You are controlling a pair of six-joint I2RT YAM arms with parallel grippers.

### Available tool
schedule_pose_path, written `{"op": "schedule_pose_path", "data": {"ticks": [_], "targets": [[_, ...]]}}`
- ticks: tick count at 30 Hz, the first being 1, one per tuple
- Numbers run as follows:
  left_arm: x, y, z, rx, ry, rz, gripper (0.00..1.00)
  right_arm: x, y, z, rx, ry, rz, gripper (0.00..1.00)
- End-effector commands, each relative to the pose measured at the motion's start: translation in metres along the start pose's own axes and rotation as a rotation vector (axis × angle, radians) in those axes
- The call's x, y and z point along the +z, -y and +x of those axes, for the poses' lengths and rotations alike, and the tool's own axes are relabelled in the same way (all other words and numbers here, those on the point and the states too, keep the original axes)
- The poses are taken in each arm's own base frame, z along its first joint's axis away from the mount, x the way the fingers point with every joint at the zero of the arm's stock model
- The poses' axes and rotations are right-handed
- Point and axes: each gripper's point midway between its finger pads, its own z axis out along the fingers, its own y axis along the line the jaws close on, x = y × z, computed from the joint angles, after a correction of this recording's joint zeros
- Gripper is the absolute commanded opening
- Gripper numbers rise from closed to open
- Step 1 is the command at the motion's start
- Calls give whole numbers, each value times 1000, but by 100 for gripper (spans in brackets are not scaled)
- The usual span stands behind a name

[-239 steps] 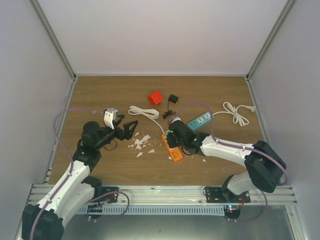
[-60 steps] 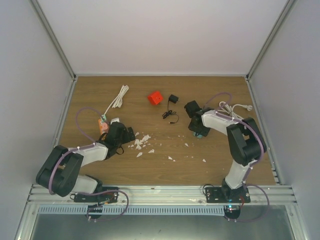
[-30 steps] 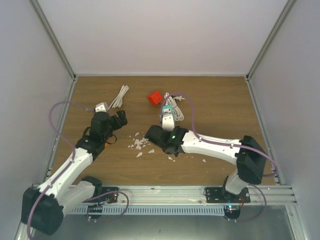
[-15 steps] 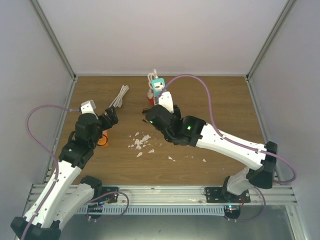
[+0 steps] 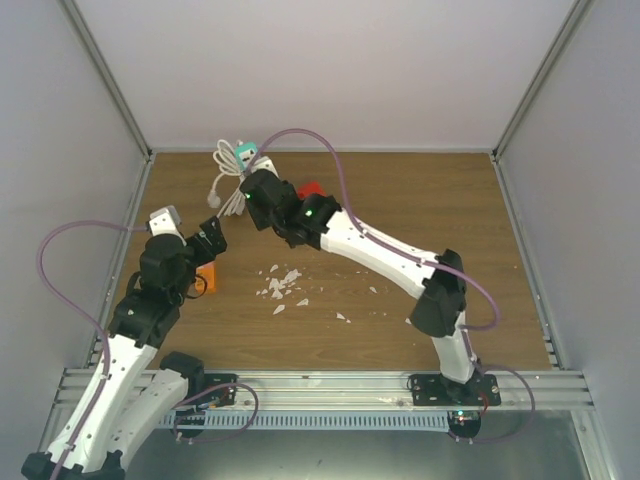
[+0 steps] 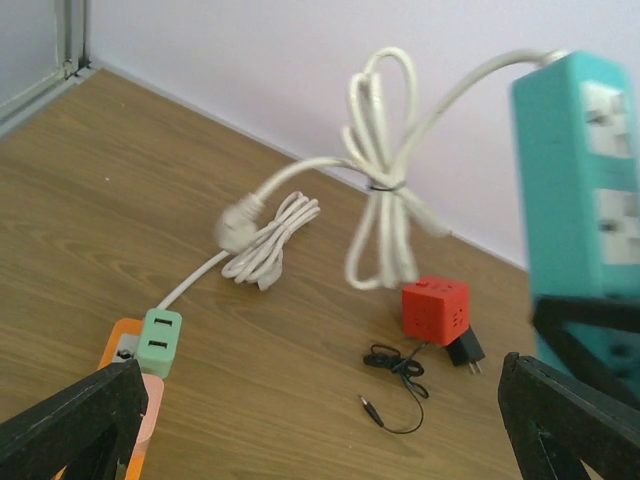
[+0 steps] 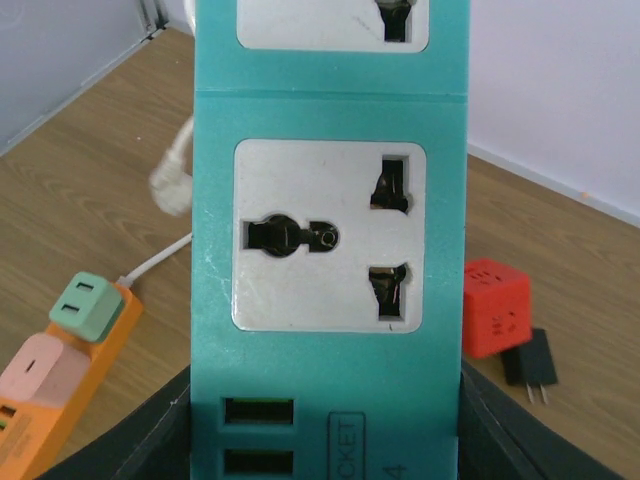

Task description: Insert the plug

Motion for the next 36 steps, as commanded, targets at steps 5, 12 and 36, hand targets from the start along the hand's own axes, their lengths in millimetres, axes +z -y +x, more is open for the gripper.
{"op": "schedule_pose_path", "data": {"ticks": [5, 12, 36], "targets": [[-3, -4, -5, 4, 34, -4, 99, 52, 8, -37, 54, 113, -48, 0], [-3, -5, -5, 6, 34, -7, 99, 96, 20, -8, 78, 29, -65, 1], [2, -7, -2, 15, 24, -24, 99, 35, -25, 286, -2, -591, -190, 0]]}}
